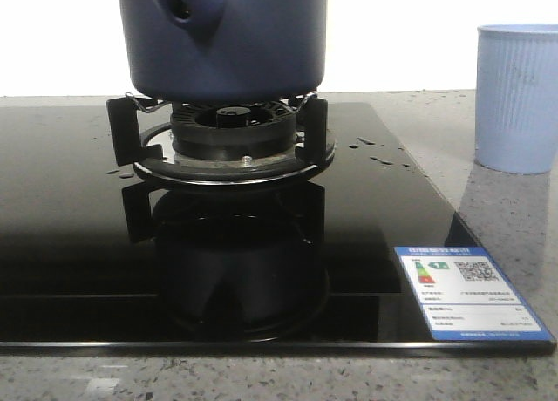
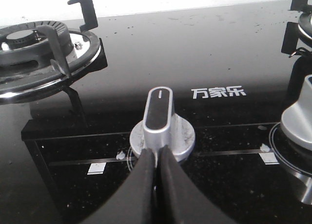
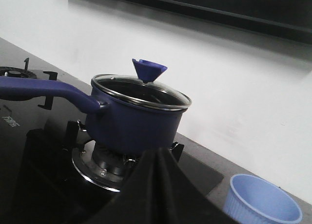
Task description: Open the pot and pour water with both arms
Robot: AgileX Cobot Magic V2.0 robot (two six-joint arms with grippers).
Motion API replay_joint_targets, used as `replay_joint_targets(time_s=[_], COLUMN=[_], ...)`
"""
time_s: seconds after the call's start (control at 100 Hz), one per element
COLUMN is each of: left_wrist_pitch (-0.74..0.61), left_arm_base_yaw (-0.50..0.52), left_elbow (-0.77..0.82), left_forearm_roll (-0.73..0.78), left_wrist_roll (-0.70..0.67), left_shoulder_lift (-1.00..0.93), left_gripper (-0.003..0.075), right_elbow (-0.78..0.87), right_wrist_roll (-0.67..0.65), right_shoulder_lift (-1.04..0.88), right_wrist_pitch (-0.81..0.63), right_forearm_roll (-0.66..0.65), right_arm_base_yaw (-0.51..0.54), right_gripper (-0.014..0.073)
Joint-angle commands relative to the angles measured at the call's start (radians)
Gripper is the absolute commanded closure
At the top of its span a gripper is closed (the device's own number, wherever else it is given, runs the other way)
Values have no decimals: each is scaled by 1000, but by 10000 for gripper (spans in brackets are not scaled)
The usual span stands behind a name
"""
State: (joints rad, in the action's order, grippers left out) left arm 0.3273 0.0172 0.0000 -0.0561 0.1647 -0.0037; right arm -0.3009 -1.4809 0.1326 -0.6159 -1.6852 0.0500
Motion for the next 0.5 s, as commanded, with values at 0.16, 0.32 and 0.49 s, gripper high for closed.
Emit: replay_joint_targets(time_s=[0.16,0.32,0.49], left_wrist_pitch=[-42,-42,-42], left_arm_base_yaw=[1,1,1], left_elbow=[33,33,33], left_forearm_roll=[-13,-13,-13], left_wrist_roll=[-12,-12,-12], left_shoulder_lift=[-26,-26,-26], left_gripper=[739,739,739], right_elbow=[-23,-23,-17], right_wrist_roll=[0,0,0], right_shoulder_lift=[13,13,13], right_wrist_pitch=[23,23,39], right_forearm_roll=[39,39,37], right_arm_base_yaw=[-2,-2,-2], right_gripper=[660,660,660])
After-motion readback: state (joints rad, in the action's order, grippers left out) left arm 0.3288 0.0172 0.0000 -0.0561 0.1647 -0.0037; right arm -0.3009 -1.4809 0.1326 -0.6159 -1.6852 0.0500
